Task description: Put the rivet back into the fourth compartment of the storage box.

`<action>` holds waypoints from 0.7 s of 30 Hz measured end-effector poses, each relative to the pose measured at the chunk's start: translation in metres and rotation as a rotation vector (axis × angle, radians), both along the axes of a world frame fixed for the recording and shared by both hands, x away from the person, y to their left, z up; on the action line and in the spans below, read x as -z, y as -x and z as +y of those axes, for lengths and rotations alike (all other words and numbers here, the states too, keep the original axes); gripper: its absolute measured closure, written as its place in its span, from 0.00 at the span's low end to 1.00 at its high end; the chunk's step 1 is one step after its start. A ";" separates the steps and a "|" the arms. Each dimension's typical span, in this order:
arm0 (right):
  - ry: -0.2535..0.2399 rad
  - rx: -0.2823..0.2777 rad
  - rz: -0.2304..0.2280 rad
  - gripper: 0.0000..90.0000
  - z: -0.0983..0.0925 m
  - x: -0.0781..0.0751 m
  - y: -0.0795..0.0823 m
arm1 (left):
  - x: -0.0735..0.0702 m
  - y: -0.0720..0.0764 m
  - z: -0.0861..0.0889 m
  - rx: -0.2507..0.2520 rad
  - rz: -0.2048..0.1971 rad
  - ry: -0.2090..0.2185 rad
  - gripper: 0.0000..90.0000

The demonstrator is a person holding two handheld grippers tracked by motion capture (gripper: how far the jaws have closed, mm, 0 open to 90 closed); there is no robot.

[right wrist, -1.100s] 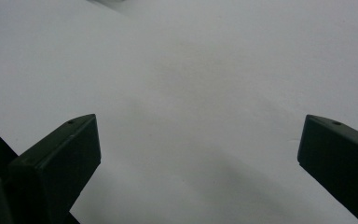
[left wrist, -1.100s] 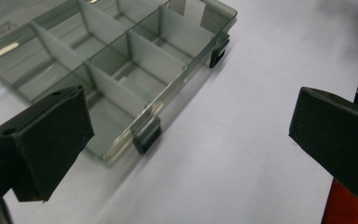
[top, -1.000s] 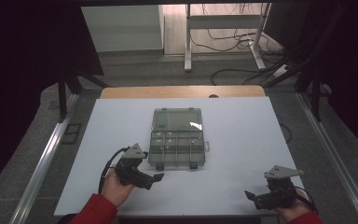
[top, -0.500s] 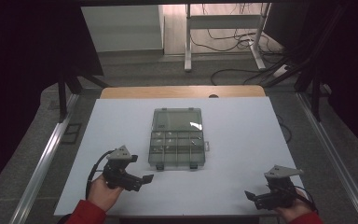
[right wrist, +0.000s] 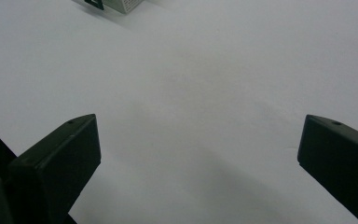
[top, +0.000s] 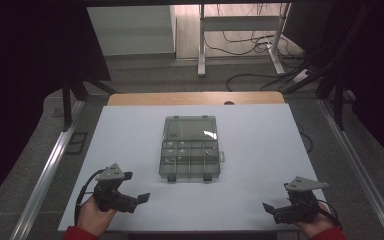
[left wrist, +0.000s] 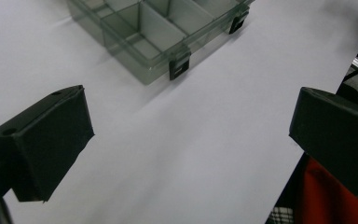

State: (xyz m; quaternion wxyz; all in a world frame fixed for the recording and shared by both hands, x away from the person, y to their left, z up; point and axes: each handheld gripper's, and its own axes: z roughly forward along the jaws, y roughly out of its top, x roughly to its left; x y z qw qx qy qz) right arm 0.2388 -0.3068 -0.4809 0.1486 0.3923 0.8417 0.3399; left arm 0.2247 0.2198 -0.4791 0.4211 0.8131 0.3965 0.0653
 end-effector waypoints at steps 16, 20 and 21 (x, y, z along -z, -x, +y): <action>0.005 0.002 0.006 0.00 0.000 0.001 0.000 | 0.001 0.024 0.031 -0.084 -0.038 -0.033 0.00; 0.009 -0.001 0.010 0.00 0.000 0.001 0.000 | 0.001 0.025 0.034 -0.096 -0.030 -0.032 0.01; 0.011 -0.002 0.009 0.00 0.000 0.001 0.000 | 0.001 0.026 0.035 -0.096 -0.027 -0.028 0.01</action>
